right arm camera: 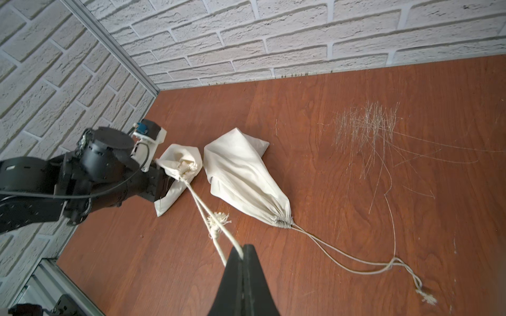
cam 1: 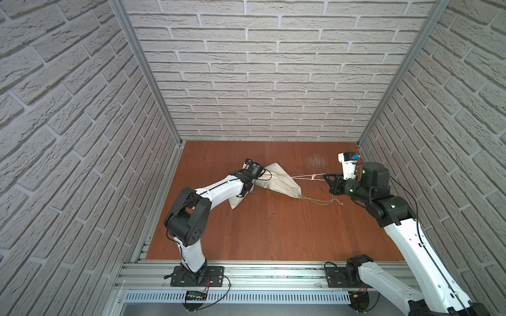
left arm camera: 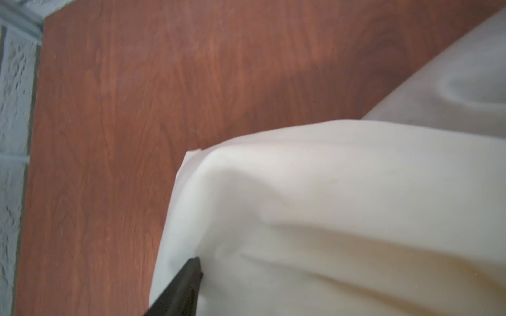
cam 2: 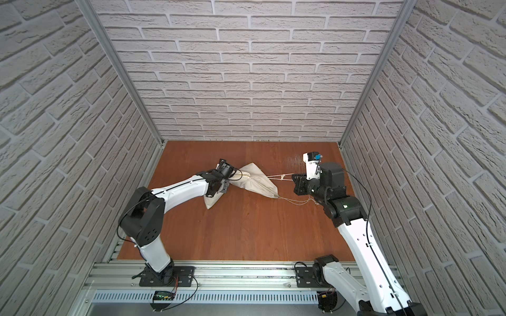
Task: Close the soil bag
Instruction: Frap the soil bag at the center of the board.
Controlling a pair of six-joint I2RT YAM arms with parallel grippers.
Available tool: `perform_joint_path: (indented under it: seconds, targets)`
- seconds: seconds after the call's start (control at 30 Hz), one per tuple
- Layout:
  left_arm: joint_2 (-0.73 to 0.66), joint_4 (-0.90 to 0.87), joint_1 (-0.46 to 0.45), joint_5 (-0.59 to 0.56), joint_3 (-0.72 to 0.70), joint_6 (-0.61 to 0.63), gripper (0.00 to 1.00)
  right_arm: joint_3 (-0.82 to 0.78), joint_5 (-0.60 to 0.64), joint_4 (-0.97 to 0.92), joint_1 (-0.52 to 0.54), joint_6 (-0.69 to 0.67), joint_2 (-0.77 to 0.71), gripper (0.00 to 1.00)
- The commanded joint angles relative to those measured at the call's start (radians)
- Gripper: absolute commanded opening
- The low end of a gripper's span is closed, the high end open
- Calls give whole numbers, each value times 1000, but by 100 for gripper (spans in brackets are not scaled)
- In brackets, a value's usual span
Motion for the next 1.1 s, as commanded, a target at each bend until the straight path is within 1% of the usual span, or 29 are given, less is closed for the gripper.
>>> perform_joint_path:
  seconds: [0.0,0.03,0.07,0.1,0.27,0.37,0.47,0.6,0.7,0.8,0.83,0.93,1.07]
  targets:
    - [-76,-53,28,-114,-67,48,80,17,39,187,-27,27,15,3]
    - [-106,-17,1,-98,-77,86,90,16,34,188,-24,27,27,3]
    - [-136,14,-27,-78,-83,118,97,14,32,192,-20,25,34,3]
    - [-158,42,-51,-59,-86,156,98,11,32,194,-17,25,42,3]
    - [-254,149,-142,87,-75,315,98,-1,26,199,-8,22,65,3]
    - [-264,187,-183,201,-34,387,98,-1,19,194,-5,19,71,3]
    - [-222,204,-221,327,45,437,98,-3,18,190,-4,18,67,3]
    - [-101,162,-246,439,200,497,98,4,29,166,-3,9,51,3]
    - [-44,140,-245,517,273,536,93,5,53,146,-3,1,23,3]
    - [-6,121,-241,586,319,564,82,5,67,129,-3,-7,-2,3]
    - [6,116,-239,604,333,569,80,5,69,124,-3,-8,-8,3]
    - [41,93,-232,615,377,571,73,7,72,110,-4,-12,-25,3]
    - [73,68,-228,620,417,576,54,7,80,102,-3,-18,-40,3]
